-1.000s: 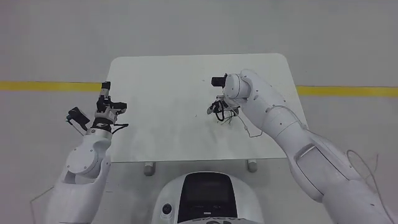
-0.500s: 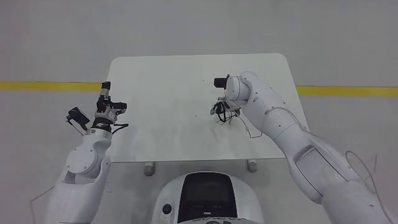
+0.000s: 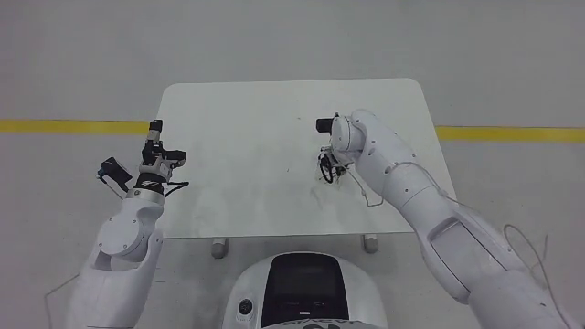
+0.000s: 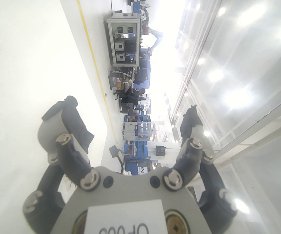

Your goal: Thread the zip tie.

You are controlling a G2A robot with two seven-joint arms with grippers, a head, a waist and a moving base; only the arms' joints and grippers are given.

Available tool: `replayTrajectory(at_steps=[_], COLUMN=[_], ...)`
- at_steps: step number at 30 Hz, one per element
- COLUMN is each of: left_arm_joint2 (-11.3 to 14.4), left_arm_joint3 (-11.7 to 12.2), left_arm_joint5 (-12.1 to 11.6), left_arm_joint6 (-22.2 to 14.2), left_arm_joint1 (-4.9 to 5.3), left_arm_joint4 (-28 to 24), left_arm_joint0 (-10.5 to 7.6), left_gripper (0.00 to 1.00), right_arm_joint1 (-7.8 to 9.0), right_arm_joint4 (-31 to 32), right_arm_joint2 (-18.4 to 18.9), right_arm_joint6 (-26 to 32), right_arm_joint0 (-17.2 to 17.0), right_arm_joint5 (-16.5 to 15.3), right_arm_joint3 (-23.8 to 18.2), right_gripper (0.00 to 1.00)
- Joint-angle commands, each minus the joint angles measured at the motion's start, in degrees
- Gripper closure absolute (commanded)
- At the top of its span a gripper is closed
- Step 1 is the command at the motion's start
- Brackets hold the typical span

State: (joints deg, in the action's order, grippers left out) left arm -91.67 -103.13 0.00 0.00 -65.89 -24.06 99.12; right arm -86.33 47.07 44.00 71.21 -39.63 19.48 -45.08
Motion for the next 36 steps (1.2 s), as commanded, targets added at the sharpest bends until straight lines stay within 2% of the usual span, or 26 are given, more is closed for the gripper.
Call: replayTrajectory(at_steps=[1,11,20,27,36], left_arm_joint2=[0.0,0.0,0.0,0.0,0.0], left_arm_joint3=[0.0,0.0,0.0,0.0,0.0], left_arm_joint5=[0.0,0.0,0.0,0.0,0.0], left_arm_joint6=[0.0,0.0,0.0,0.0,0.0], left_arm_joint1=[0.00,0.00,0.00,0.00,0.00], left_arm_joint4=[0.0,0.0,0.0,0.0,0.0], left_arm_joint0=[0.00,0.00,0.00,0.00,0.00], left_gripper=[0.00,0.00,0.00,0.00,0.00], right_arm_joint1=[-0.30,-2.43,-4.53,-6.25,-8.09], right_arm_joint4=[0.6,4.8,9.6,12.4,14.6], right_arm_joint2=[0.3,1.6,4.2,6.3,8.5], right_arm_joint6=[-0.2,-2.6,-3.0,-2.9,-3.4], right_arm_joint0=[-0.2,-1.0,-0.9,-1.1,-0.9], right_arm_joint5=[0.0,0.0,0.0,0.0,0.0], right_arm_joint3=[0.5,3.7,6.3,8.2,11.1], right_gripper=[0.82,0.81,0.80,0.86,0.87])
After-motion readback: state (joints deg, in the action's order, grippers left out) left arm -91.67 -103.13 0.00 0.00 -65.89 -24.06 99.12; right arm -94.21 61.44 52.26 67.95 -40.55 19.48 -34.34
